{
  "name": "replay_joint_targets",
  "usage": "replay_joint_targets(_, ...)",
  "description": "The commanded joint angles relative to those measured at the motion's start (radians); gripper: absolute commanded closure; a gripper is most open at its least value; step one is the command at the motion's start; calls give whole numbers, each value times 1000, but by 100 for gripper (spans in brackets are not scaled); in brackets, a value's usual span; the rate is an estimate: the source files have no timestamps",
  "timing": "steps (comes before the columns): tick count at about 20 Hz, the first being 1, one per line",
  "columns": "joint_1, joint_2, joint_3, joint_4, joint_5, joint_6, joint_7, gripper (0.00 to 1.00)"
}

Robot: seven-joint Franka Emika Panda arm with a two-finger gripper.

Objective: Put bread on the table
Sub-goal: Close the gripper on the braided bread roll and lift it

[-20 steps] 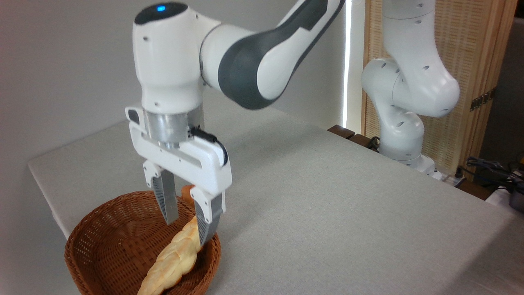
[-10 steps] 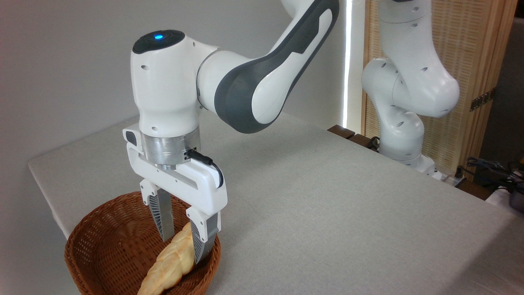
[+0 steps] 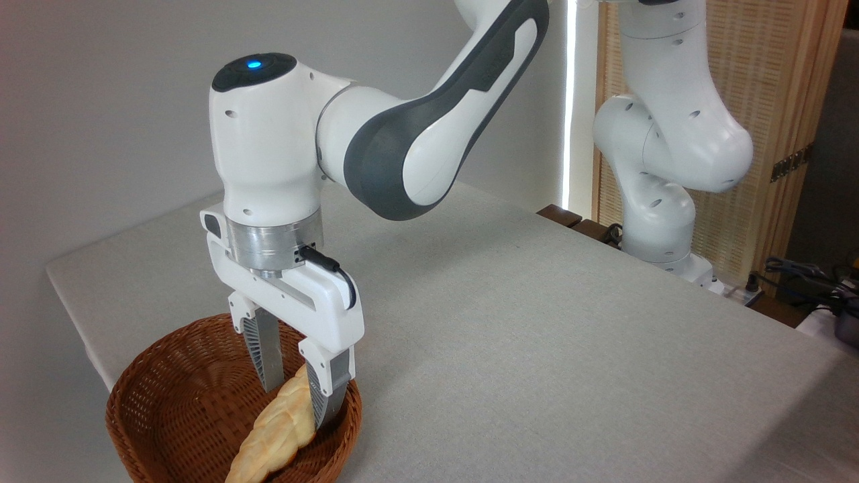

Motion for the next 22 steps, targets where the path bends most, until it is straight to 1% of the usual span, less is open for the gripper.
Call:
replay_joint_targets(1,-1,11,-2,9,10,21,17,49)
replay_joint_targets(9,-1,8,-2,10,8,21,15,49)
replay_joint_targets(10,-1,8,-2,16,2,21,15,49)
replay_joint_targets(12,1,8,-2,67,-7,19,15,49)
replay_joint_targets(16,-1,-21,-5,76,-7,0,3,48)
replay_joint_targets(17,-1,-28,-5,76,-7,-16,3,47)
replay_joint_targets(20,-1,-91,-4,75,-12,-85,8,45)
replay_joint_targets(22,-1,-136,-4,75,-18,-170,8,45)
